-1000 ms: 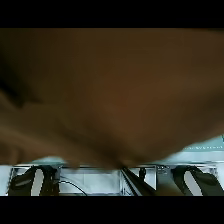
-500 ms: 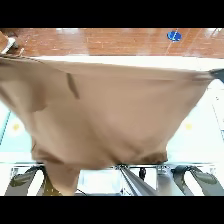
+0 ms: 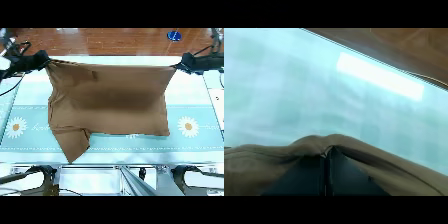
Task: Fold the shirts.
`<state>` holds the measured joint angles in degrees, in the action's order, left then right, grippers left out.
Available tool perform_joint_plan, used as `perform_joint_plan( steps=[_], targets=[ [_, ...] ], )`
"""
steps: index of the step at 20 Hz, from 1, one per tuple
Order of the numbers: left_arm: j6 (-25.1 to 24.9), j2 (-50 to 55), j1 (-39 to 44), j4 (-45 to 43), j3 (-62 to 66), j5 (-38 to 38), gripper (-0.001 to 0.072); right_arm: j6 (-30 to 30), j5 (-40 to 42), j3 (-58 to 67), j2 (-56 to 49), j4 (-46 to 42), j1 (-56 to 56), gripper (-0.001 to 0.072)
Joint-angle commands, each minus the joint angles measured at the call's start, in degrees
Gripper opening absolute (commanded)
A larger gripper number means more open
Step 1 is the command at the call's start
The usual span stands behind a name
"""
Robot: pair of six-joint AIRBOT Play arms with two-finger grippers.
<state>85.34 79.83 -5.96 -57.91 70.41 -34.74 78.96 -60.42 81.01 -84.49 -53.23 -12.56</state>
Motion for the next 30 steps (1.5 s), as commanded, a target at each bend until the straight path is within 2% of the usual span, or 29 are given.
perform_joint_plan(
  steps=[1,5,7,8,11,14,16,19,20,21,22,24,26,28,30],
  targets=[
    [0.0,11.5,0.9,6.1,6.4,-0.7,0.0018,0.2,0.7,8.5,-13.1,5.6,0.0,0.0027],
    [-0.2,14.2,0.6,8.0,6.8,-3.3,0.0018,0.1,0.0,9.5,-17.0,6.5,0.0,0.0027],
    [-0.4,14.0,-0.9,8.0,7.7,-7.1,0.0018,-0.6,-1.7,9.5,-16.8,6.2,-0.3,0.0027],
    [-1.7,14.0,-2.1,8.0,8.9,-10.6,0.0018,-0.6,-3.3,9.5,-16.4,6.5,-1.0,0.0027],
    [-10.1,14.0,-6.2,7.9,12.1,-25.0,0.0017,-2.4,-11.9,9.5,-15.5,5.7,-3.3,0.0027],
    [-11.9,14.8,-8.0,2.1,10.6,-36.9,0.0017,-2.2,-19.1,7.3,-15.5,-3.4,-3.2,0.0027],
    [-11.9,15.1,-7.2,-2.0,6.1,-38.2,0.0017,-2.1,-19.8,3.3,-15.5,-5.7,-2.6,0.0027],
    [-12.6,15.8,-6.1,-2.1,1.3,-36.3,0.0033,-1.1,-15.0,-1.9,-15.5,-5.4,-1.9,0.004],
    [-12.3,16.1,-5.9,-2.1,1.3,-36.8,0.0164,0.4,-13.9,-2.4,-15.5,-5.4,-1.4,0.0174],
    [-11.5,16.0,-5.8,-2.1,1.6,-37.2,0.0466,0.5,-14.1,-2.3,-15.3,-5.1,-0.9,0.0426],
    [-11.1,15.9,-6.0,-2.4,2.6,-39.1,0.0508,0.3,-15.0,-1.9,-14.8,-5.2,-0.8,0.0408],
    [-11.2,15.0,-7.7,-2.6,5.2,-44.8,0.0508,0.3,-16.7,-1.7,-11.4,-6.9,-2.0,0.0408],
    [-11.5,11.4,-11.0,-4.2,4.5,-48.5,0.0509,0.6,-18.3,-2.1,-5.9,-12.3,-4.6,0.0408],
    [-13.4,5.1,-15.5,-5.0,-1.7,-48.5,0.0508,1.8,-16.9,-7.0,1.7,-16.8,-7.9,0.0407],
    [-16.4,-2.2,-21.0,-5.2,-12.6,-45.9,0.0508,3.2,-9.7,-19.1,11.4,-17.0,-11.1,0.0407]
  ],
)
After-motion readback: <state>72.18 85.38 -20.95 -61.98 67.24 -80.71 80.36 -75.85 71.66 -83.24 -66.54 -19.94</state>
